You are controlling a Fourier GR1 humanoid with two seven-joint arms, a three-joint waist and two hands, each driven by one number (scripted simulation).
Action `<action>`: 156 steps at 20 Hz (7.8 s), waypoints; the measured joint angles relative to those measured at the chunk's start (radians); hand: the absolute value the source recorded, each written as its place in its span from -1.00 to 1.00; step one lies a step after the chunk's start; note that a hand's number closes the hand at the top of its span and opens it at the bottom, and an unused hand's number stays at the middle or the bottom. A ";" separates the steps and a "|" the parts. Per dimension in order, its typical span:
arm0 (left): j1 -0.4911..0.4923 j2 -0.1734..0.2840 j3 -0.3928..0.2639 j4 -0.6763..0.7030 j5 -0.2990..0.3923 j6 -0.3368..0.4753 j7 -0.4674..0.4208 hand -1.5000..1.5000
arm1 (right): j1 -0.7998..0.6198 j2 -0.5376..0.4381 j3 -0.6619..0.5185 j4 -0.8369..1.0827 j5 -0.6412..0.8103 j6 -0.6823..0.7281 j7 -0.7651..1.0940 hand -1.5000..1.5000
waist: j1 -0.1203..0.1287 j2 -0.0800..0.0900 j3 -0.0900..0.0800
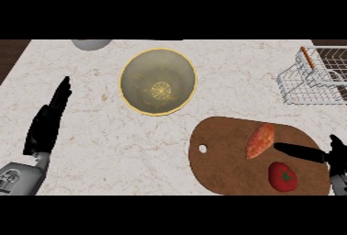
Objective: Pick the sweet potato from the cutting board and place it in the tiered basket
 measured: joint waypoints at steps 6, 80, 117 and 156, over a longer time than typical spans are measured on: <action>0.000 -0.010 0.009 0.019 -0.007 0.001 -0.013 0.00 | -0.024 -0.025 0.066 0.035 -0.005 -0.004 0.009 -1.00 | -0.002 -0.001 -0.001; 0.019 -0.063 0.096 0.012 -0.073 -0.059 0.016 0.00 | -0.752 -0.029 0.671 -0.067 0.241 0.027 -0.266 1.00 | -0.030 -0.015 0.008; -0.005 -0.119 0.165 0.012 -0.138 -0.139 0.023 0.00 | -0.839 -0.293 0.117 0.582 0.413 0.517 -0.919 1.00 | -0.002 0.002 0.009; 0.065 -0.188 0.214 -0.055 -0.223 -0.169 0.034 0.00 | -0.864 -0.302 -0.467 1.152 0.122 0.763 -1.356 -1.00 | -0.019 -0.005 0.009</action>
